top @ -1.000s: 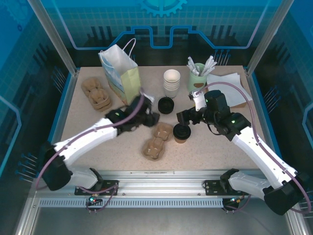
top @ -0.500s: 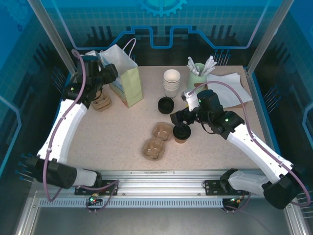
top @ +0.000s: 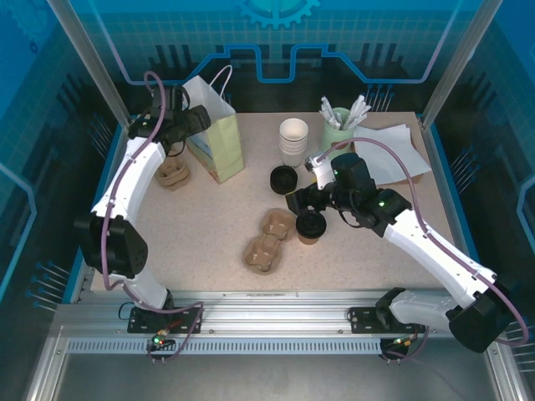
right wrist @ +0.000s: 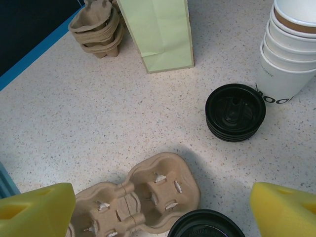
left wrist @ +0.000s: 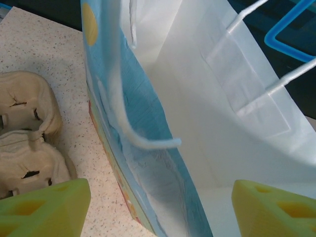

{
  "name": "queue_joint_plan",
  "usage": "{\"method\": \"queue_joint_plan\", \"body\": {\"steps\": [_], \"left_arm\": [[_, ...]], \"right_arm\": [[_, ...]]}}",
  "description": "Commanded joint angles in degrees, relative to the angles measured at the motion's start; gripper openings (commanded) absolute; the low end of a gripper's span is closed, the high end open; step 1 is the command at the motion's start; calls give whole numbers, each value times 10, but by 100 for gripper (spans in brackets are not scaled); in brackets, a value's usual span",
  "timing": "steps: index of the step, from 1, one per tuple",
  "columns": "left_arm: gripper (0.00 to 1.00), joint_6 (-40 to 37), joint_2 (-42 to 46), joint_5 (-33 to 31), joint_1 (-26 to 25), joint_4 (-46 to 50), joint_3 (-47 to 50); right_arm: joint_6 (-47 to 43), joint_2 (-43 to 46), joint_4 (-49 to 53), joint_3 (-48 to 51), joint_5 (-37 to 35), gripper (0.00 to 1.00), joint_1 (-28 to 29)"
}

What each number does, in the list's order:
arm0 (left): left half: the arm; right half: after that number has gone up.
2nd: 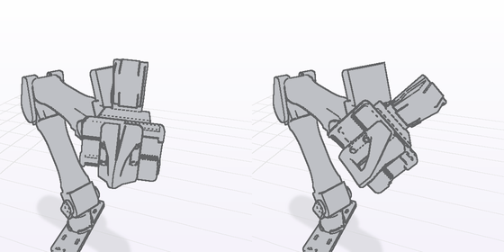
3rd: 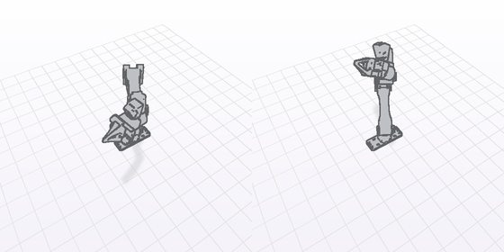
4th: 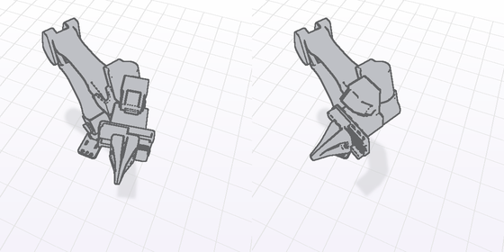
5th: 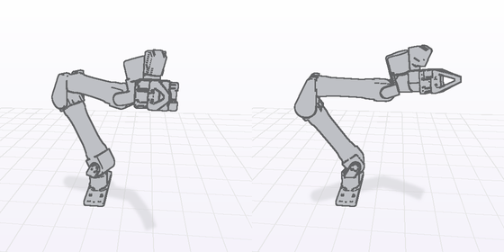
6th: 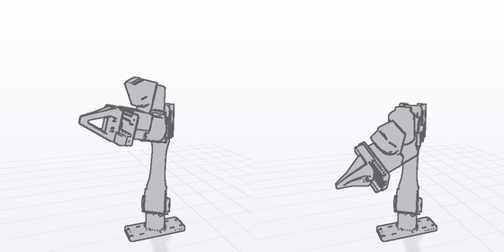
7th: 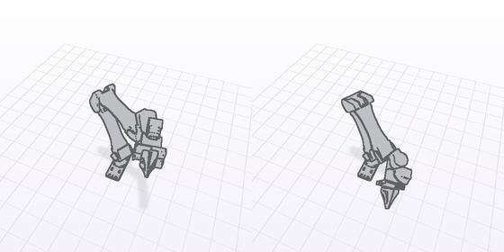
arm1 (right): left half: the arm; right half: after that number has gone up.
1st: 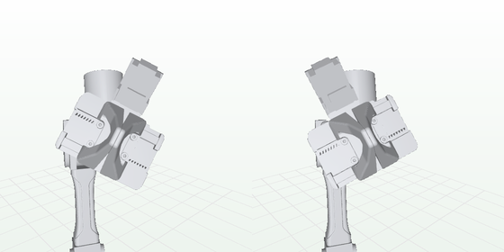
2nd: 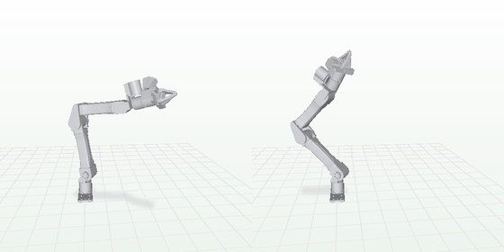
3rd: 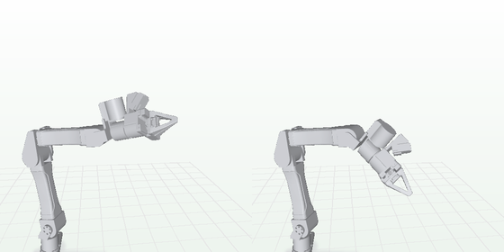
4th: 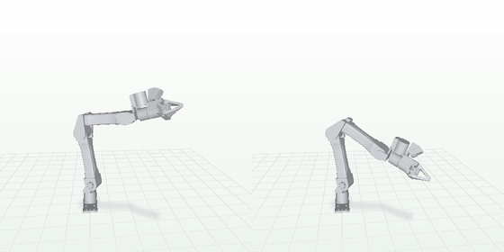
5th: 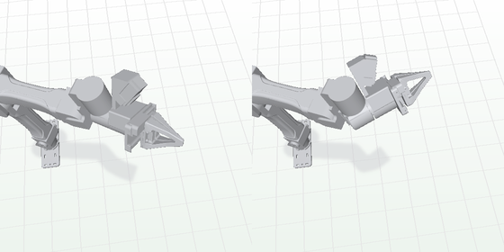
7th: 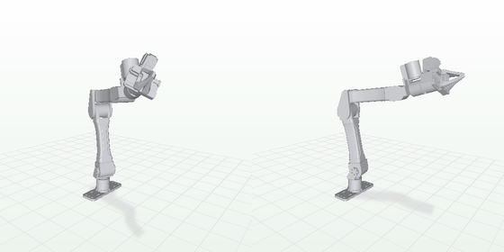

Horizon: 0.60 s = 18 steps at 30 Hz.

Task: Pack the takeout coffee

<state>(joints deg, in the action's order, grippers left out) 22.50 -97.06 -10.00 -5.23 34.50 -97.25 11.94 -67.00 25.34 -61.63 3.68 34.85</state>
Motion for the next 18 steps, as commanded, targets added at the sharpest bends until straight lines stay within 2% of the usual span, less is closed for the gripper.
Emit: {"method": "queue_joint_plan", "body": {"steps": [1,9,18], "left_arm": [[71,-3,-29,3,17,8,-42],[52,-7,-79,8,32,16,-88],[27,-20,-85,16,40,17,-97]], "right_arm": [[7,-7,-11,-11,12,93,12],[8,-11,-9,-8,6,92,15],[11,-14,-11,-3,7,93,16]]}}
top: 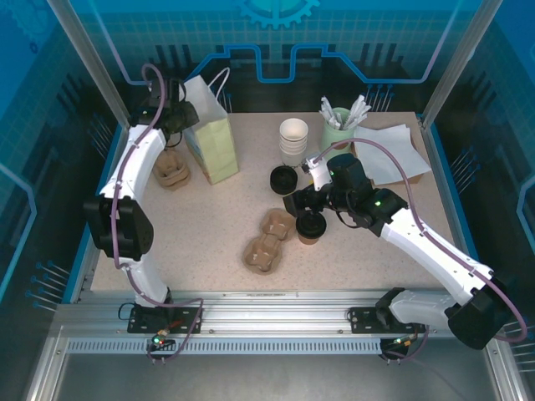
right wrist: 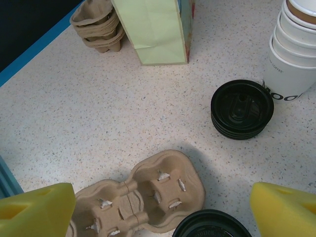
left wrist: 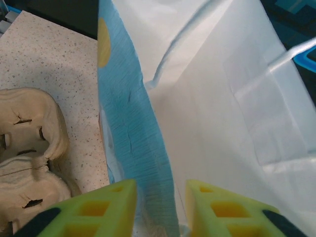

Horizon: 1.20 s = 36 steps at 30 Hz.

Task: Pack the takeout coffee

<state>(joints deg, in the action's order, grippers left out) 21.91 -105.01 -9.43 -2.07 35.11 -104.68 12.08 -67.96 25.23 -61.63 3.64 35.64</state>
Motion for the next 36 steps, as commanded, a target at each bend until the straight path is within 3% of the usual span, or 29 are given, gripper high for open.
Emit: {"method": "queue_joint_plan", "body": {"steps": [1,12,19,25,31,36], "left_arm": [[25,-17,-6,11,8,13,-24],[0,-64,59,50,8,66,1],[0,-128,189,98,-2,67,139],[0,-218,268,200,0,64,229],[0,-239,274,317,8,52,233],[0,-269,249,358,10,47,220]], "right_arm": [[10,-6,-10,-3,8,92,8],[-3,7,13,-13,-14,93,9],[-21,32,33,-24,-34,93,7],[-34,47,42,-28,-35,93,-2],[-35,48,38,-21,-27,94,-6],[-33,53,37,-14,-28,94,-6]]}}
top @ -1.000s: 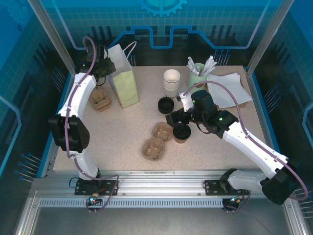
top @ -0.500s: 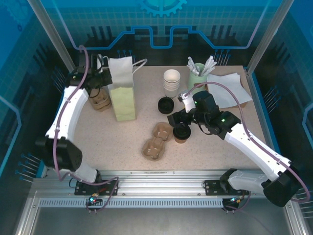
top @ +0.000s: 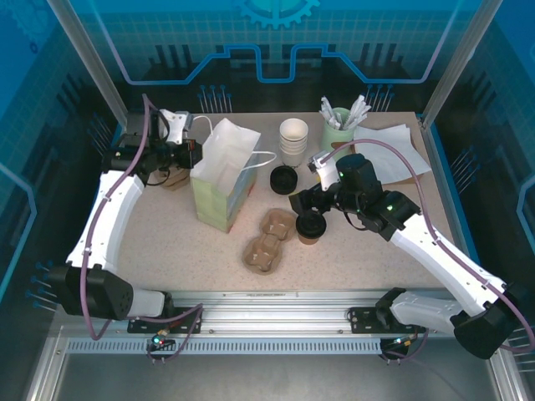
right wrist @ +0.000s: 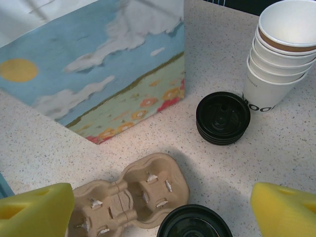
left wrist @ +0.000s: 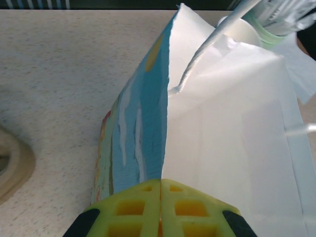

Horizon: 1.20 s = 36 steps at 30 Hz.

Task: Pack the takeout coffee

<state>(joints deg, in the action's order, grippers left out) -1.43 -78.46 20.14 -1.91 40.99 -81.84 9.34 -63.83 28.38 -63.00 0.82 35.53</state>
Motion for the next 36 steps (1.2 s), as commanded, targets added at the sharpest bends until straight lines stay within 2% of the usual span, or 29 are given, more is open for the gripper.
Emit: {"method": "queue_joint_plan", "body": {"steps": [1,8,14,22,28,31,36], "left_arm": [[0,-40,-22,67,9,-10,-12],[0,-69,-73,103,15,-2,-46],[0,-95,-115,97,15,13,-85],[9,-123,-156,98,15,38,-139],[26,-131,-170,86,15,61,-179],[41,-118,-165,75,15,74,-203],[56,-11,-98,12,15,63,-183]], "right_arm": [[-6,13,6,1,-1,94,-5],[-3,17,11,3,-6,94,-7],[0,17,15,2,-9,94,-7],[3,13,16,2,-10,94,-7],[3,14,19,2,-13,94,-7],[4,16,24,1,-13,94,-7],[5,19,39,6,-18,94,-7]]}}
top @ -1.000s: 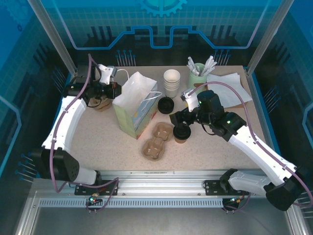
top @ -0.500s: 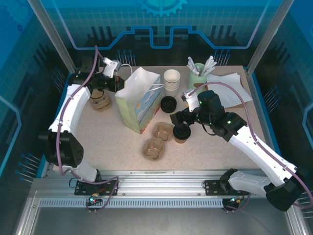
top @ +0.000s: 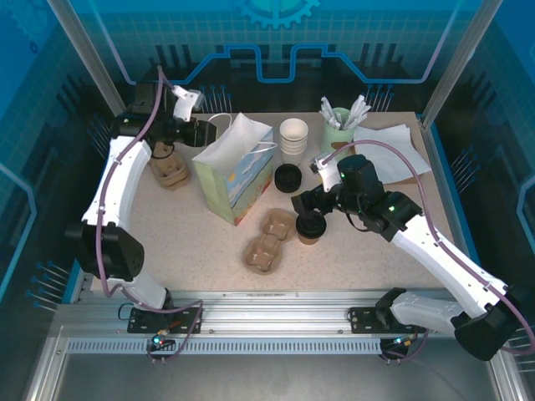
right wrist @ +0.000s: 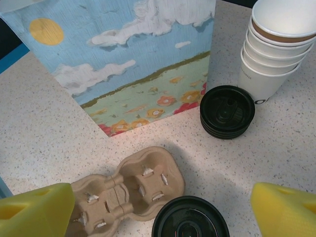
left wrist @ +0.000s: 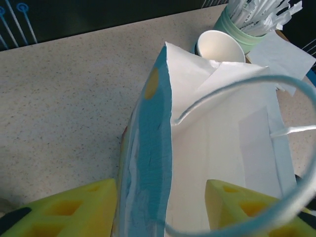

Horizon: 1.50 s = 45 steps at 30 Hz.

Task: Pack the takeout coffee

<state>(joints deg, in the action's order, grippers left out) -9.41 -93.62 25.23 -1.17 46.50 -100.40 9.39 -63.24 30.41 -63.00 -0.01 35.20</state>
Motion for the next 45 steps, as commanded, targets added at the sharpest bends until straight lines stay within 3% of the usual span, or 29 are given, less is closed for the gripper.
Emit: {"method": "queue_joint_plan", "body": {"steps": [1,4,7,12,18,21,23,35,45], "left_arm": [[57,93,74,-49,6,0,19],[60,139,155,-53,-4,-23,88],[64,150,243,-88,-50,-23,160],[64,183,333,-182,-193,14,249],[64,253,326,-297,-383,17,328],[64,277,270,-337,-463,2,355],[64,283,224,-346,-491,-5,361],[62,318,22,-328,-501,-64,355],[53,340,-54,-328,-490,-76,315]], "right_arm": [[5,13,19,8,-11,94,-4],[9,10,26,11,-9,94,-4],[10,2,39,6,-7,94,-7],[22,-15,60,0,32,95,-34],[37,-7,81,10,139,95,-87],[38,3,103,14,149,95,-95],[36,7,119,14,138,95,-95],[34,49,134,32,104,95,-123],[27,47,129,39,111,95,-130]]}}
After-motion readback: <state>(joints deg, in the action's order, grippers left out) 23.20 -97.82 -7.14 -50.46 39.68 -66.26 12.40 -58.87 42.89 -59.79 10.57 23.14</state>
